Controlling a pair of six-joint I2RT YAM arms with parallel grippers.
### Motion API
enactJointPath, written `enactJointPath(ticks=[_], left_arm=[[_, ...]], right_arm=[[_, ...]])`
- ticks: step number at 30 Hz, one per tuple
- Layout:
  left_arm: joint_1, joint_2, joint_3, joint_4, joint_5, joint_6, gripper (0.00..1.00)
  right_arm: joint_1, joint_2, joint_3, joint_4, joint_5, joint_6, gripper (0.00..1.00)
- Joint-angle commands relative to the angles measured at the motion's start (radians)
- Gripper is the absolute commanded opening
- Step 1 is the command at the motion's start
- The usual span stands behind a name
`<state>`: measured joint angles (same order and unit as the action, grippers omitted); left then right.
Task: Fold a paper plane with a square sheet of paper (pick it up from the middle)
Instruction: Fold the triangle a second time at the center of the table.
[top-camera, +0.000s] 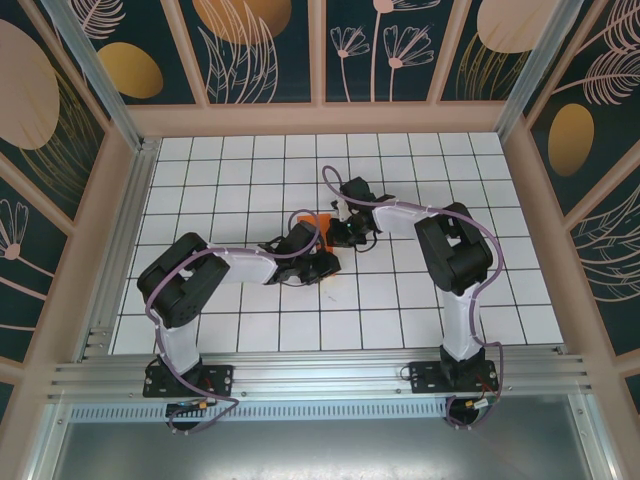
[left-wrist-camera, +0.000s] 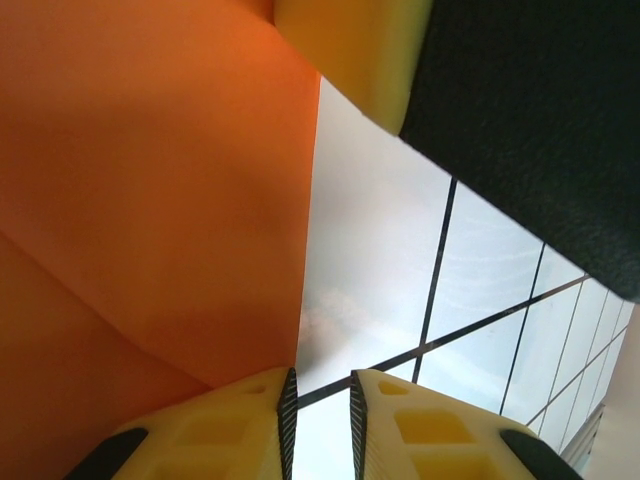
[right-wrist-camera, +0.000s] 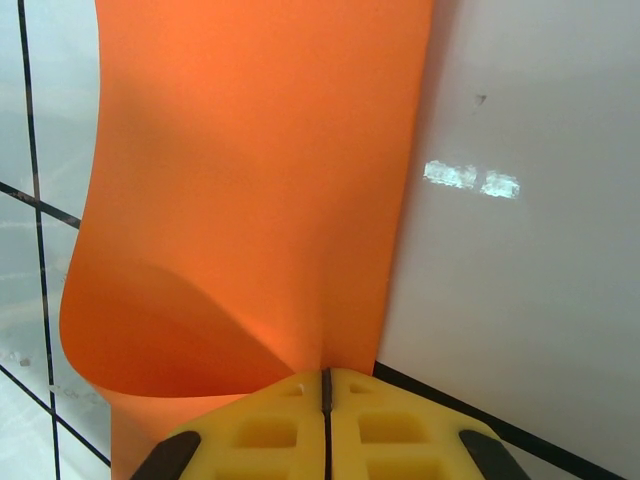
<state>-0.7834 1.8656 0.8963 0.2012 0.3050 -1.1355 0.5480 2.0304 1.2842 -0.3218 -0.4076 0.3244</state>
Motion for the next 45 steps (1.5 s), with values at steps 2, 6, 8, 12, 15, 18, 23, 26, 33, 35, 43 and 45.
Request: enactJointPath(ticks=[2, 6, 8, 12, 15, 18, 23, 26, 33, 35, 43, 45], left_arm=[[-0.02, 0.025, 0.012, -0.071, -0.005, 0.025, 0.25], [-0.029, 0.038, 0.011, -0.102, -0.014, 0.041, 0.25], [-0.03, 0.046, 0.013, -0.109, -0.012, 0.046, 0.25], [-0.03, 0.018, 0.028, -0.102, -0.013, 0.052, 0.25], [-0.015, -0.039, 0.022, -0.043, -0.015, 0.031, 0.25], [0.015, -0.099, -0.02, 0.056, -0.02, -0.015, 0.25], [0.06, -0.146, -0.08, 0.115, -0.077, -0.05, 0.25], [0.08, -0.144, -0.093, 0.124, -0.092, -0.058, 0.24], [0.091, -0.082, -0.045, 0.081, -0.139, -0.044, 0.21], [0.091, -0.061, -0.025, 0.068, -0.139, -0.036, 0.2], [0.091, -0.021, 0.007, -0.013, -0.172, -0.024, 0.17], [0.091, -0.01, 0.013, -0.039, -0.181, -0.024, 0.16]], right_arm=[[0.02, 0.087, -0.009, -0.039, 0.08, 0.018, 0.09], [0.02, 0.086, -0.009, -0.04, 0.082, 0.017, 0.09], [0.02, 0.089, -0.008, -0.04, 0.082, 0.017, 0.09], [0.02, 0.088, -0.01, -0.043, 0.083, 0.013, 0.09], [0.02, 0.088, -0.013, -0.047, 0.085, 0.01, 0.08], [0.02, 0.091, -0.018, -0.046, 0.087, 0.005, 0.08], [0.02, 0.09, -0.02, -0.043, 0.086, 0.005, 0.08], [0.02, 0.09, -0.022, -0.043, 0.087, 0.004, 0.08], [0.02, 0.09, -0.025, -0.043, 0.087, 0.001, 0.08], [0.02, 0.09, -0.024, -0.043, 0.085, 0.002, 0.08], [0.02, 0.086, -0.012, -0.046, 0.07, 0.002, 0.1], [0.02, 0.084, -0.007, -0.048, 0.069, 0.002, 0.1]])
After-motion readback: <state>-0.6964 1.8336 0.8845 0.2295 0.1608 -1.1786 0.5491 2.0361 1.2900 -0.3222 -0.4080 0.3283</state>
